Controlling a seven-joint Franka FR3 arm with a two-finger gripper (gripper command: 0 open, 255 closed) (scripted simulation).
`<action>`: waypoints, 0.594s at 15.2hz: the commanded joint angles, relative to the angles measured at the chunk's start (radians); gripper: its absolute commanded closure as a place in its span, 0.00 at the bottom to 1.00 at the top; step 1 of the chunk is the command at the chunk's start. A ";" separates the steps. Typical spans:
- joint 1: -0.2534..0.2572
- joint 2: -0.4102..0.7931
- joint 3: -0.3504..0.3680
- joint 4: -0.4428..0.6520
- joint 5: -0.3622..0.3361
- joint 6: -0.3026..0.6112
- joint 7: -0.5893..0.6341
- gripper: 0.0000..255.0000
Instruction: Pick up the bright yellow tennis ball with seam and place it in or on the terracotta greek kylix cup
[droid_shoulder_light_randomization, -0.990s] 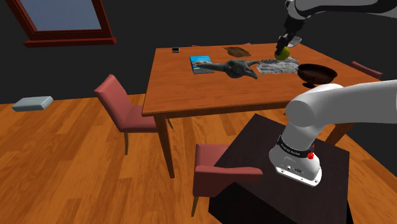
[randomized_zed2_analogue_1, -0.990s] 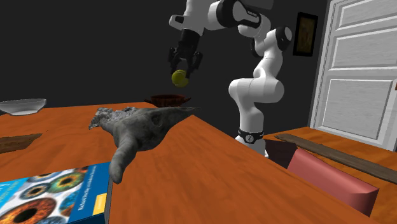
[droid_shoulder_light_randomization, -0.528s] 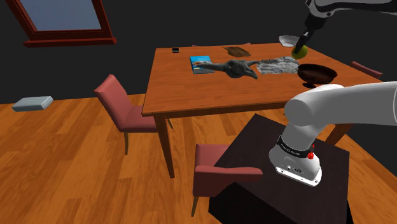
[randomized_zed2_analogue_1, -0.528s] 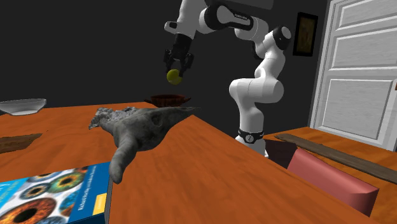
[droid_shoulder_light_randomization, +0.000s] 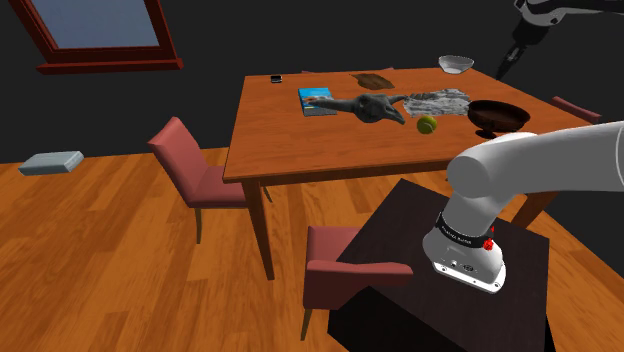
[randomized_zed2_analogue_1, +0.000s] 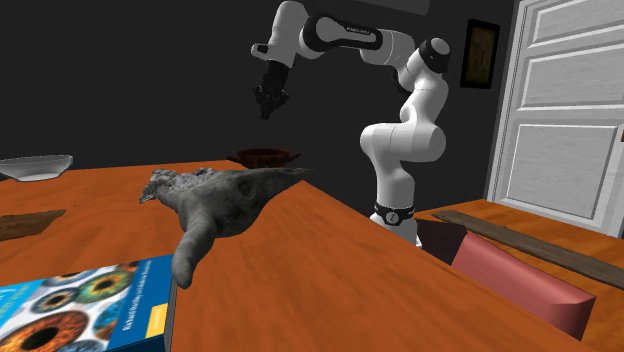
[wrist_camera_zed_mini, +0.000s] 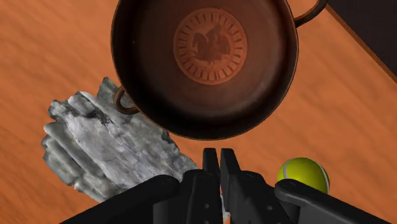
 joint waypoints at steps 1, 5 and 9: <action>0.010 0.023 -0.057 0.041 -0.015 0.007 -0.049 1.00; 0.020 0.038 -0.021 -0.008 0.008 0.012 0.013 0.00; 0.061 0.101 -0.014 -0.056 0.042 0.038 0.084 0.00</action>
